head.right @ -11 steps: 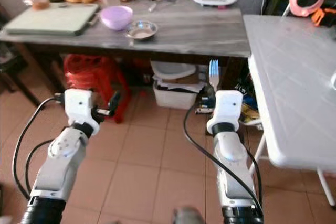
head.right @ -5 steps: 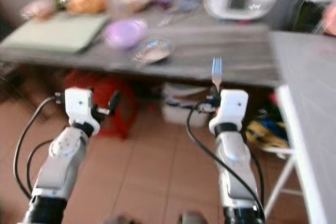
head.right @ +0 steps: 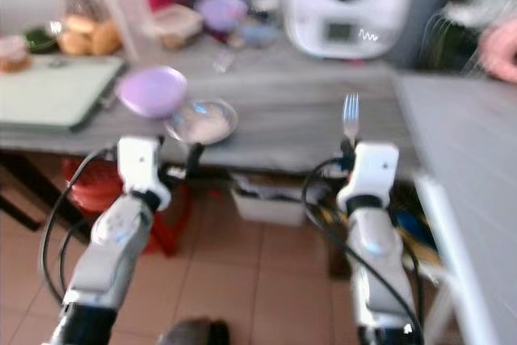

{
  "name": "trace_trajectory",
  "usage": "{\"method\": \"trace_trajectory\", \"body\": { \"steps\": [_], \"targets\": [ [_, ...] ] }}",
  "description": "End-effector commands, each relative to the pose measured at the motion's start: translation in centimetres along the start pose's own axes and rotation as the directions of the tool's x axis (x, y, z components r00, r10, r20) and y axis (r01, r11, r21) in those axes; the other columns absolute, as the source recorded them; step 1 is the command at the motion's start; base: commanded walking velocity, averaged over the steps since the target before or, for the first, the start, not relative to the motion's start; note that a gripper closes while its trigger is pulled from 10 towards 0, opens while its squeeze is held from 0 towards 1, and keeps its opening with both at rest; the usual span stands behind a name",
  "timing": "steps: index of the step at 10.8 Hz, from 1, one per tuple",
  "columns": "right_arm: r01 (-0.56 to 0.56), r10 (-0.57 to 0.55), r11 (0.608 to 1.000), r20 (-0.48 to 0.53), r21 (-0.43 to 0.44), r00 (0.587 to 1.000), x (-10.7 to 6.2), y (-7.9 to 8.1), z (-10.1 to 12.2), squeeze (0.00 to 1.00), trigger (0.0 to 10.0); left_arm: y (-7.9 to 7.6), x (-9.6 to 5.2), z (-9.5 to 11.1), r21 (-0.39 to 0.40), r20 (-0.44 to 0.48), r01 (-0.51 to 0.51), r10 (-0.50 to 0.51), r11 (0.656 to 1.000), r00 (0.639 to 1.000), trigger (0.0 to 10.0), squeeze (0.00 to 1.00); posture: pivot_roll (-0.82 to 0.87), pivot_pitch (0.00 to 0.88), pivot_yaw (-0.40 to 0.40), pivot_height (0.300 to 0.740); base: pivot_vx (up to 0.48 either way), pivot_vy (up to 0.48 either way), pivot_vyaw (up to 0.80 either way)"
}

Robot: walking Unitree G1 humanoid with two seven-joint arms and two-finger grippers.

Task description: Setting the table

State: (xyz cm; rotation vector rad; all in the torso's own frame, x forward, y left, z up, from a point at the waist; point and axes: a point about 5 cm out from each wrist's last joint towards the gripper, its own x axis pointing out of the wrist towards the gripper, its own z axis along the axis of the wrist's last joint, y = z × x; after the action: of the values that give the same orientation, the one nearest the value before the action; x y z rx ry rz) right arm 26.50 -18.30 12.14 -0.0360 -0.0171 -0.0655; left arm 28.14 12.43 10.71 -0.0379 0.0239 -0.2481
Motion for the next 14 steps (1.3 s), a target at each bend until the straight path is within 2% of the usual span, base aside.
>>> {"method": "trace_trajectory", "body": {
  "steps": [1, 3, 4, 7, 10, 14],
  "targets": [
    [-0.003, 0.003, 1.000, 0.020, 0.003, 1.000, 0.02, -0.11, 0.50, 0.00, 10.0, 0.19, 0.07, 0.28, -0.007, 0.000, -0.003, 0.003, 1.000, 1.000, 10.0, 0.00, -0.06, 0.000, 0.048, 0.740, 0.322, 0.356, 0.00],
    [-0.002, 0.002, 1.000, 0.023, 0.005, 1.000, 0.08, 0.03, 0.55, 0.00, 10.0, 0.19, 0.06, 0.28, -0.018, -0.002, -0.007, 0.007, 1.000, 1.000, 10.0, 0.00, -0.06, 0.000, 0.049, 0.740, 0.146, 0.409, 0.00],
    [-0.005, 0.005, 1.000, 0.026, 0.006, 1.000, 0.08, 0.19, 0.56, 0.00, 10.0, 0.36, -0.15, 0.65, 0.002, 0.024, -0.004, 0.004, 1.000, 1.000, 10.0, 0.00, -0.05, 0.000, 0.049, 0.740, 0.000, 0.255, 0.00],
    [-0.002, 0.001, 1.000, 0.026, 0.006, 1.000, 0.07, 0.25, 0.51, 0.00, 10.0, 0.49, -0.56, 0.45, 0.000, 0.017, -0.010, 0.010, 1.000, 1.000, 10.0, 0.00, -0.05, 0.000, 0.046, 0.740, 0.000, 0.000, 0.00],
    [0.020, -0.020, 1.000, 0.021, 0.001, 1.000, 0.17, -0.21, 0.44, 0.00, 10.0, 0.35, -0.59, 0.61, 0.007, 0.023, 0.001, -0.001, 1.000, 1.000, 10.0, 0.00, -0.05, 0.000, 0.045, 0.740, 0.082, 0.430, -0.19],
    [0.032, -0.032, 0.999, 0.023, -0.003, 0.999, 0.20, -0.41, 0.40, 0.00, 10.0, 0.26, -0.66, 0.80, 0.022, 0.033, -0.016, 0.015, 1.000, 0.999, 10.0, 0.00, -0.05, 0.000, 0.047, 0.740, 0.000, 0.000, 0.00]
  ]
}}
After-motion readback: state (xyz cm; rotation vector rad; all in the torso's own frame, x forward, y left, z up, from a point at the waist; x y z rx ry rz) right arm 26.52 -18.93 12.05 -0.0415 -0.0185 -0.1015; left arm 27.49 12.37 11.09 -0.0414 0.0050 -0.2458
